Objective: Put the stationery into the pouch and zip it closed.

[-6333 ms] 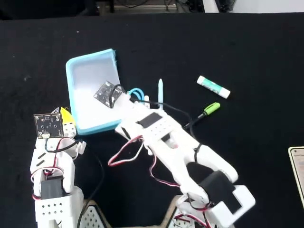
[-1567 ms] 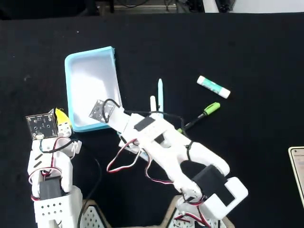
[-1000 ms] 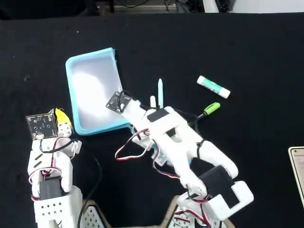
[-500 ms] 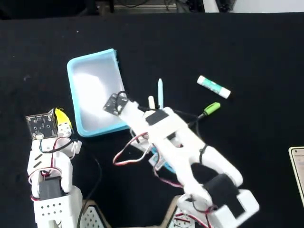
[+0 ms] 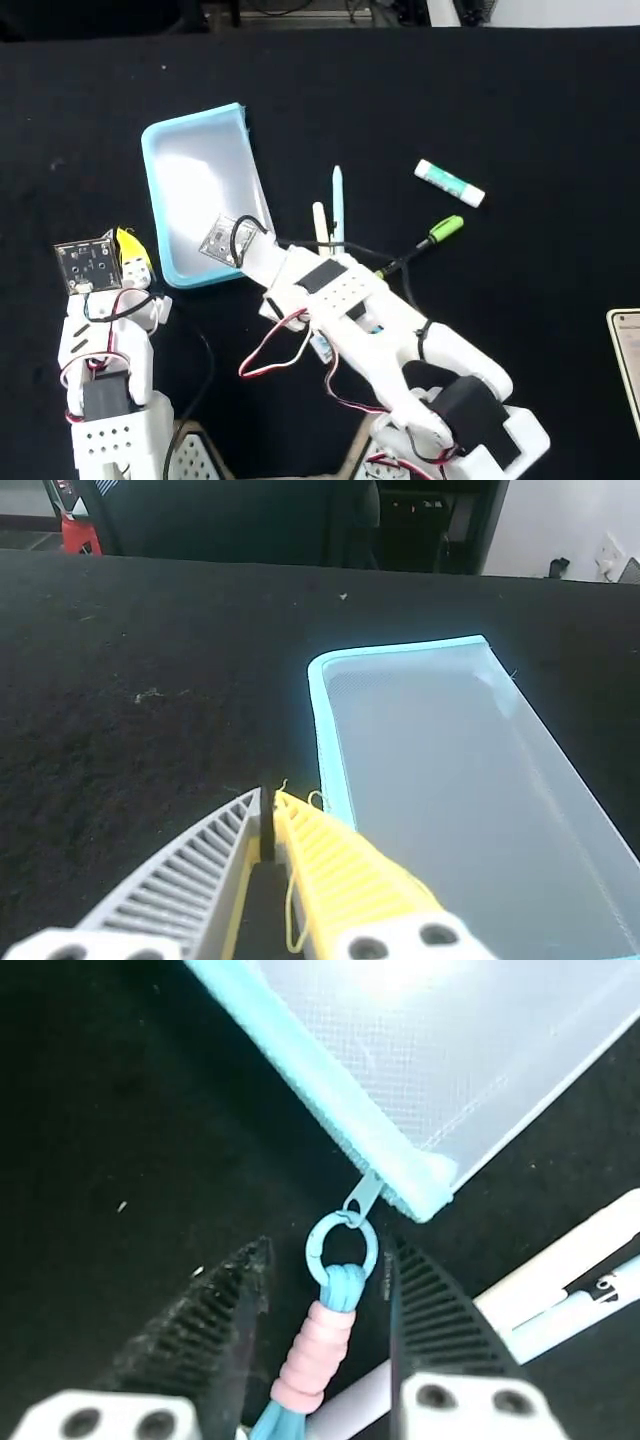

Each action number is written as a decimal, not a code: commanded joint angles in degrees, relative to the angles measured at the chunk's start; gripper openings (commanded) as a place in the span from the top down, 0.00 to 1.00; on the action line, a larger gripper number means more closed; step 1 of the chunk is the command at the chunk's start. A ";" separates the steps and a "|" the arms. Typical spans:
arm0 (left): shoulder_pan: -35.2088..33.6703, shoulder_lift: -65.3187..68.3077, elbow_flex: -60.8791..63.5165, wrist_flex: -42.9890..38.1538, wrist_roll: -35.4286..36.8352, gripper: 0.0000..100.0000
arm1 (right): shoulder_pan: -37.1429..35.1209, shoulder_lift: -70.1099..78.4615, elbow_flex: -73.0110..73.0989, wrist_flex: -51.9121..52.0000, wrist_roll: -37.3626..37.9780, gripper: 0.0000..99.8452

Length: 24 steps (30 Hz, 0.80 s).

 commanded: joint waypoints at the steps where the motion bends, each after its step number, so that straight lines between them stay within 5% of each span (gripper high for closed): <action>1: -0.22 -0.35 1.45 -0.35 0.70 0.97 | 3.52 -2.51 0.13 -1.23 3.78 0.82; 7: -0.22 -0.35 1.45 -0.35 0.70 0.97 | 7.12 4.79 -0.57 -6.15 6.42 0.82; 20: -0.22 -0.35 1.45 -0.35 0.62 0.97 | 6.86 4.97 -4.53 1.05 5.80 0.82; 24: -0.22 -0.35 1.45 -0.35 0.70 0.97 | 6.95 -0.13 -4.35 3.52 -0.26 0.82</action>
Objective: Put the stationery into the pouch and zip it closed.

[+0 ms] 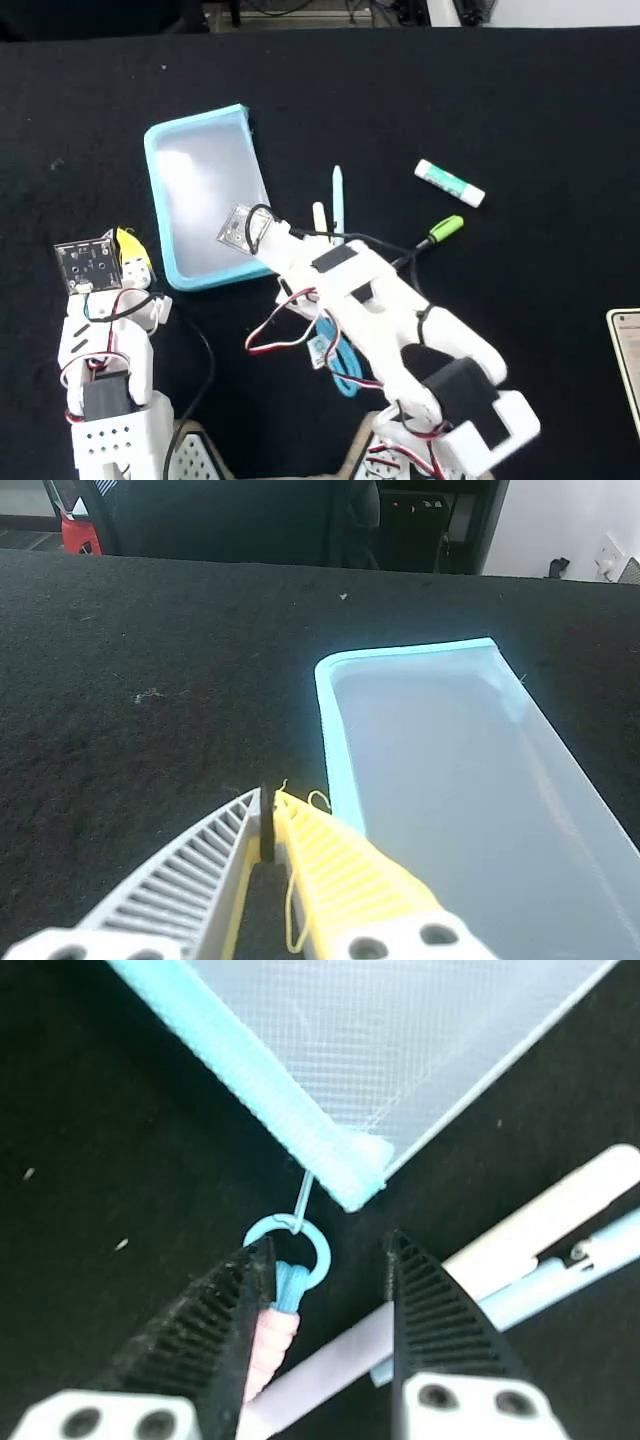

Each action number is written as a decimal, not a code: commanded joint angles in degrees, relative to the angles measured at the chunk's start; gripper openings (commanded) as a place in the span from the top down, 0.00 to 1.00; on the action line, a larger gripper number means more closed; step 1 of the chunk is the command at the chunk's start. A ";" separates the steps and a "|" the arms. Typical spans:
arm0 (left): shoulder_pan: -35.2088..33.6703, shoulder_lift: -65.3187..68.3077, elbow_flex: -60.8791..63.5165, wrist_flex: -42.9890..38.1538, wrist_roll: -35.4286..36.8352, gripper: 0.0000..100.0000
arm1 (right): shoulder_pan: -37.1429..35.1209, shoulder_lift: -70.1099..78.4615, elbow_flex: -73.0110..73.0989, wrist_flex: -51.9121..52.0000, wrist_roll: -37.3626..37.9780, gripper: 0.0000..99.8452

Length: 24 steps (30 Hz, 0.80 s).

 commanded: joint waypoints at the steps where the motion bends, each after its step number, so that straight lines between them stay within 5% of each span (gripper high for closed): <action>1: -0.22 -0.35 1.45 -0.35 0.70 0.97 | 0.88 -5.32 -1.89 1.76 -4.84 0.82; 11: 1.80 -0.35 1.45 -0.26 0.44 0.97 | -5.01 -5.58 1.45 -0.18 -5.54 0.82; 24: 1.71 -0.35 1.45 -0.26 0.44 0.97 | 0.26 6.29 -7.78 4.66 -4.84 0.83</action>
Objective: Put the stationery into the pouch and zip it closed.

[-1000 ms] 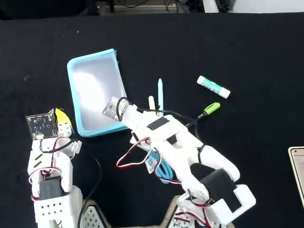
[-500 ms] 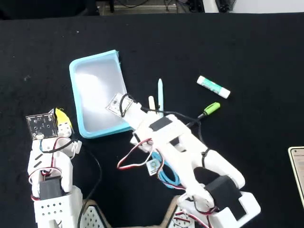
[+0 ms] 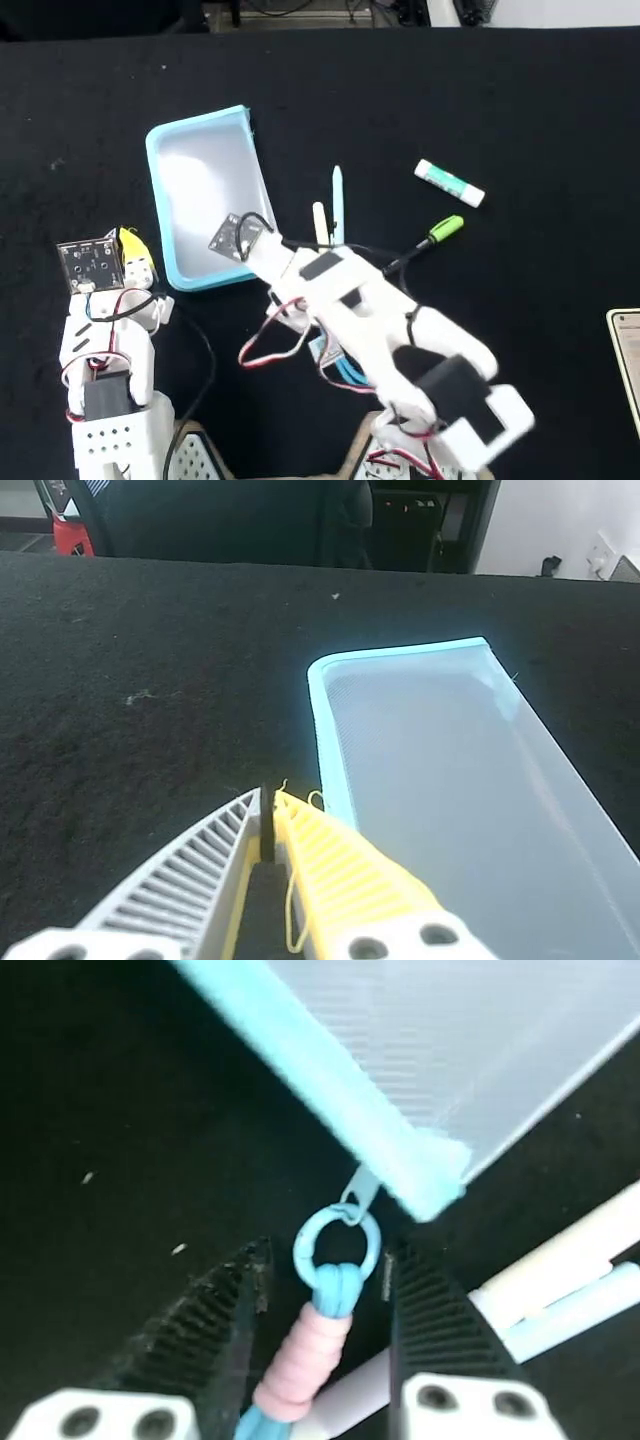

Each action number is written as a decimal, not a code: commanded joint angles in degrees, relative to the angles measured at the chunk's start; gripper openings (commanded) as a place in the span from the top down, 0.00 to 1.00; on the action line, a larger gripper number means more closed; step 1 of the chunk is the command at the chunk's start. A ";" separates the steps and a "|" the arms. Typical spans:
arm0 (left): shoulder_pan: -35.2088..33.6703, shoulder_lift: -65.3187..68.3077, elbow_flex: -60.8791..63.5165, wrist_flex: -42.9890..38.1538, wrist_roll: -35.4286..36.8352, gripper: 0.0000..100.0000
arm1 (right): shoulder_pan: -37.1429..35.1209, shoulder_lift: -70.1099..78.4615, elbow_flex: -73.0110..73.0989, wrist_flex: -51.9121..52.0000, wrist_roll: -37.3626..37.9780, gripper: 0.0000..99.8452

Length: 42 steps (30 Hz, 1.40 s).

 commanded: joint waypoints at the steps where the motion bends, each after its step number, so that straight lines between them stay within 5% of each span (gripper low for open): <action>1: 0.75 -0.35 1.45 -0.26 0.44 0.97 | 4.40 1.54 -5.93 2.64 0.26 0.84; 6: 0.75 -0.35 1.45 -0.26 0.44 0.97 | 6.68 -0.13 -7.16 3.25 -0.18 0.99; 19: 0.75 -0.35 1.45 -0.26 0.44 0.97 | 6.42 -7.96 -1.98 2.64 -4.13 0.84; 28: 0.75 -0.35 1.45 -0.26 0.44 0.97 | 6.42 -1.71 -3.03 -1.76 -4.13 0.84; 38: 0.84 -0.35 1.45 -0.26 0.44 0.97 | 3.34 -15.69 4.44 -1.05 -3.60 0.83; 42: 0.84 -0.35 1.45 -0.26 0.44 0.97 | 2.64 -13.85 6.55 -5.36 1.93 0.83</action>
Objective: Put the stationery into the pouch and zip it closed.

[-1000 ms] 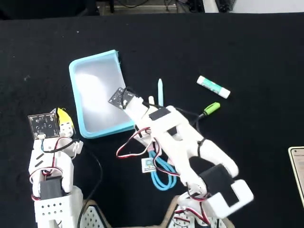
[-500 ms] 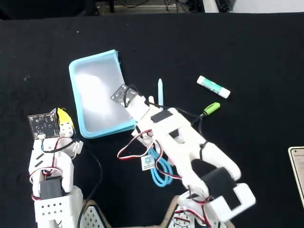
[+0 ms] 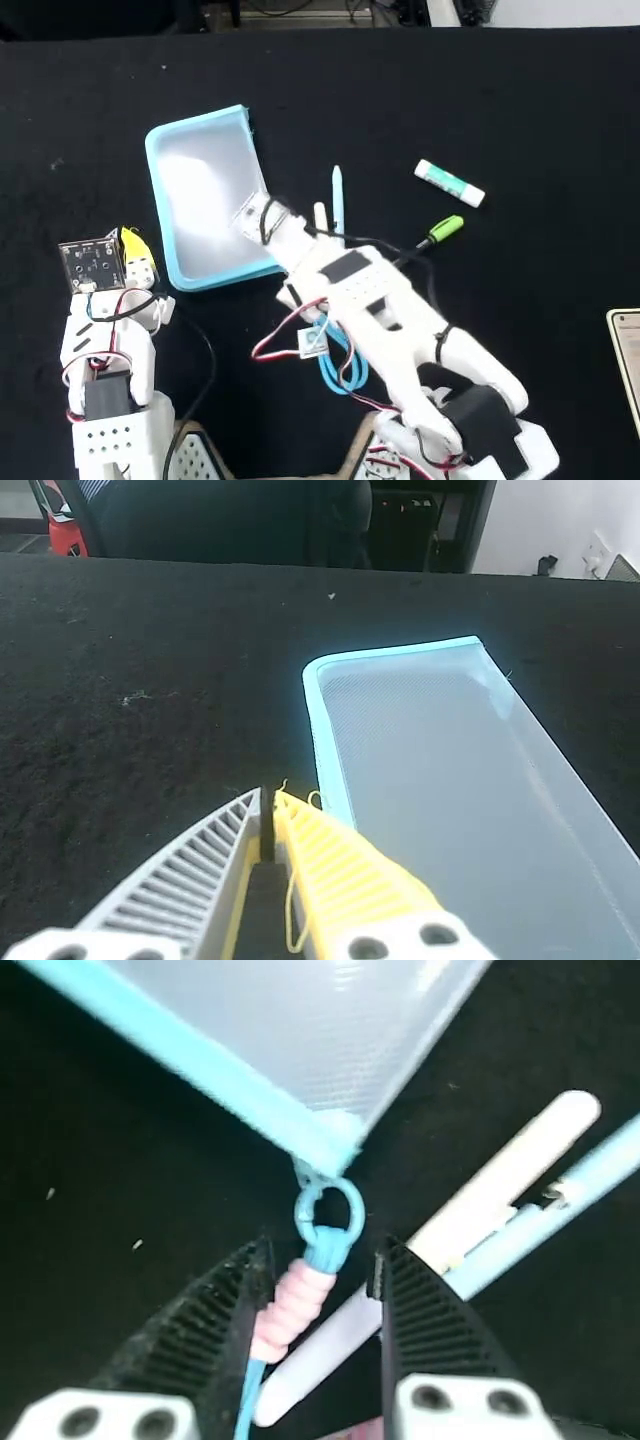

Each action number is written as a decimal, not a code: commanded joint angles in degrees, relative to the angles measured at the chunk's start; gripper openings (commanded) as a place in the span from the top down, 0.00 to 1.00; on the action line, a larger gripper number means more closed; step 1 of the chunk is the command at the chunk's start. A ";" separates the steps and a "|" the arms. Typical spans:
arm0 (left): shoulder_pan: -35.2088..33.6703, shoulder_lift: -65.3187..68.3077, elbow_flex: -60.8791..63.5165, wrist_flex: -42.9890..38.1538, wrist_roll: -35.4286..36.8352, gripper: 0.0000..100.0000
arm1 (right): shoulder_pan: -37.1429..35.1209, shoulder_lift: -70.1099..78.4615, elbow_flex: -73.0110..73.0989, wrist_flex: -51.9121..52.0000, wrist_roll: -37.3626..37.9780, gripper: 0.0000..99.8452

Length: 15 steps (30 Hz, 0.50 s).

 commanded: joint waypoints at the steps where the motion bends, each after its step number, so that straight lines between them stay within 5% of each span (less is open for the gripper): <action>1: 0.48 -0.35 1.45 -0.26 0.44 0.97 | -0.35 0.04 -0.13 -3.78 5.71 0.83; 15: 0.48 -0.35 1.45 -0.26 0.44 0.97 | 3.78 11.74 -7.08 -5.45 8.97 0.84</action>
